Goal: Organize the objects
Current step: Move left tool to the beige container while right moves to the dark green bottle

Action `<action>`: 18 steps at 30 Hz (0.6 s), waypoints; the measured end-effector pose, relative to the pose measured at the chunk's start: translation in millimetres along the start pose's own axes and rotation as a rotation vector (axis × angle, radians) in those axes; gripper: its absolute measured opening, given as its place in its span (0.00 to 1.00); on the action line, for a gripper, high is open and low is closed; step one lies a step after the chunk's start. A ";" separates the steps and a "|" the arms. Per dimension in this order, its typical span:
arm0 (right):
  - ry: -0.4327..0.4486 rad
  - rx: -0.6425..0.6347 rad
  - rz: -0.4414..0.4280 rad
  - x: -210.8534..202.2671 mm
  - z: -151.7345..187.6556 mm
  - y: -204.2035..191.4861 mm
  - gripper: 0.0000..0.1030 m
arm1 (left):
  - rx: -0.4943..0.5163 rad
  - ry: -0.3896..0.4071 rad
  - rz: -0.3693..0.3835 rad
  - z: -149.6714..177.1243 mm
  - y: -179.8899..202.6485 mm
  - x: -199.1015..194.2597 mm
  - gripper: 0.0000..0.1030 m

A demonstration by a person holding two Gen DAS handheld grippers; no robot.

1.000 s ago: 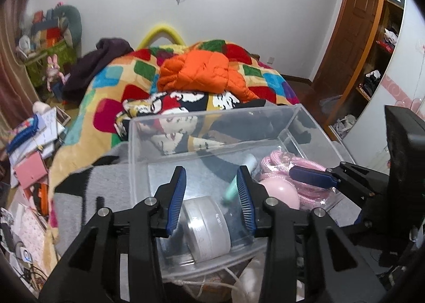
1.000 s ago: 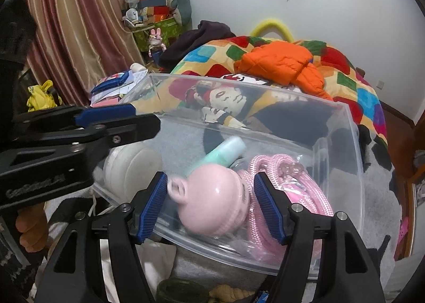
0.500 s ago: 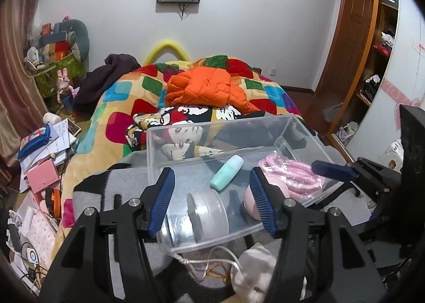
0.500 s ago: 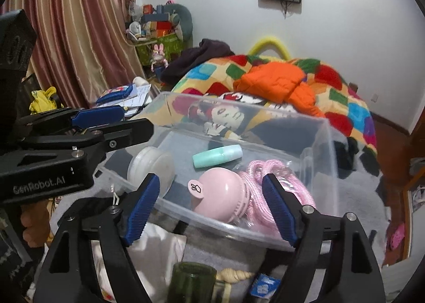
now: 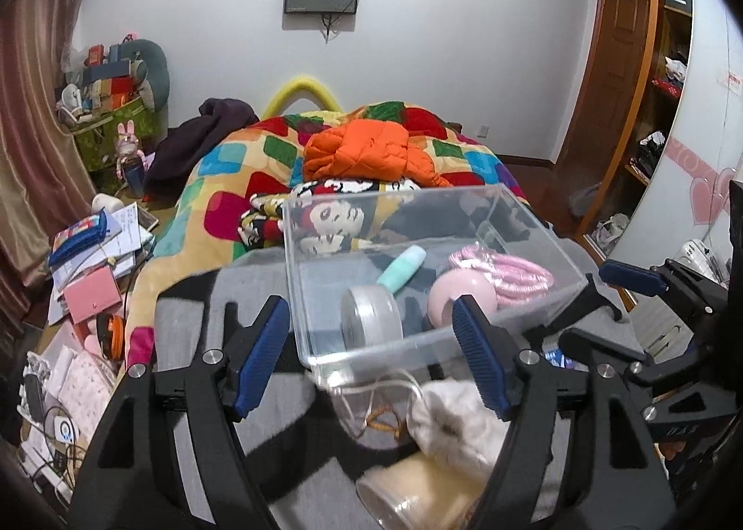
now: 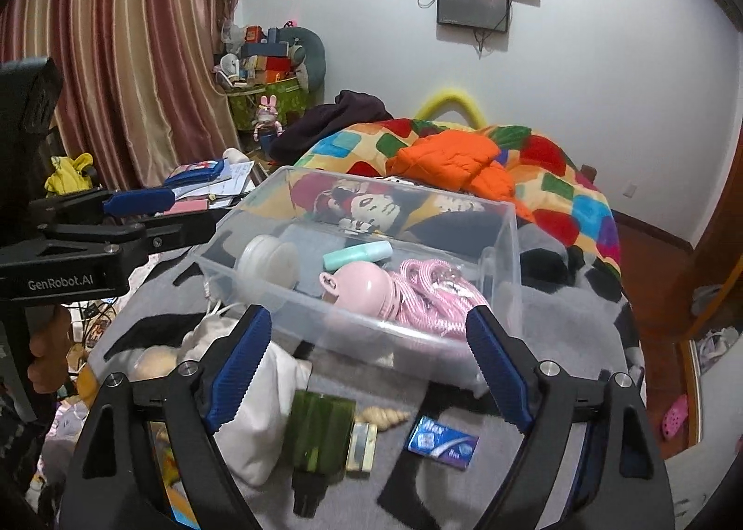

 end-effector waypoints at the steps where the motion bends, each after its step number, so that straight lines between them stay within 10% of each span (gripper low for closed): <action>1: 0.000 0.004 -0.003 -2.1 2.2 0.2 0.81 | -0.005 -0.005 0.004 4.1 0.9 -1.6 0.70; 18: -0.020 0.026 0.018 -22.2 40.4 4.7 0.82 | -0.025 -0.061 0.035 55.8 12.0 -16.4 0.72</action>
Point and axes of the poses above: each gripper's, at about its wrist camera, not at the fingertips, and x roughly the way its jaws point, y to its right, z to its underside, the point moved 10 cm from there along x, roughly the way its jaws point, and after that the axes turned 11 degrees about x, right-handed, at the moved point
